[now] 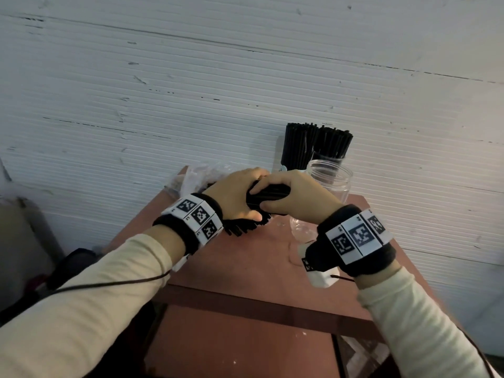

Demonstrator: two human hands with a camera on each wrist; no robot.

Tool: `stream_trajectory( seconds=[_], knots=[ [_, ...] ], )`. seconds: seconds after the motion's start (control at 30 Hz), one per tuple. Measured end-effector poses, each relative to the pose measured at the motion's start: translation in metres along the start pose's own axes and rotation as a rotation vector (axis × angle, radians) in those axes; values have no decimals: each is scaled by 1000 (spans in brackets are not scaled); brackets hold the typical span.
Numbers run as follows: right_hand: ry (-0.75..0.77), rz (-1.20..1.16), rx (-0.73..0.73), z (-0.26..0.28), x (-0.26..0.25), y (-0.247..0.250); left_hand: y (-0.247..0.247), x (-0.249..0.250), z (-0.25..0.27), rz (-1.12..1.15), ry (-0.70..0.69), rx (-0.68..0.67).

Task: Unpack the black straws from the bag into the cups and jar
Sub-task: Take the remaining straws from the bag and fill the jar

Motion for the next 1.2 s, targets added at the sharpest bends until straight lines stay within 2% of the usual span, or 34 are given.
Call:
stream_trajectory(
  seconds=[0.17, 0.33, 0.47, 0.63, 0.7, 0.9, 0.97, 1.07, 1.13, 1.2],
  knots=[
    [27, -10, 19, 17, 0, 15, 0, 23, -3, 2, -26, 65],
    [61, -60, 7, 29, -4, 35, 3, 41, -6, 36, -30, 39],
    [113, -83, 66, 41, -16, 61, 12, 49, -12, 44, -39, 53],
    [149, -166, 241, 46, -26, 92, 29, 64, -7, 366, -59, 150],
    [182, -189, 310, 44, -34, 96, 26, 74, -7, 467, -71, 128],
    [350, -165, 482, 33, -52, 86, -4, 78, -8, 775, 35, 16],
    [364, -107, 471, 28, -48, 74, -16, 74, -3, 841, 98, -75],
    [245, 5, 365, 21, -34, 57, -34, 64, 4, 835, 165, -227],
    [197, -11, 361, 20, -29, 53, -37, 61, 7, 861, 174, -198],
    [228, -28, 435, 23, -32, 56, -36, 59, 6, 885, 168, -128]
  ],
)
Point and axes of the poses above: each hand's wrist, its own z-axis away from the middle knuckle, its own y-axis out of the back of the hand, x = y × z, the point moved 5 cm from there along -z, towards the middle knuckle, and after that the axes turned 5 degrees about z, right-handed, at the moved point
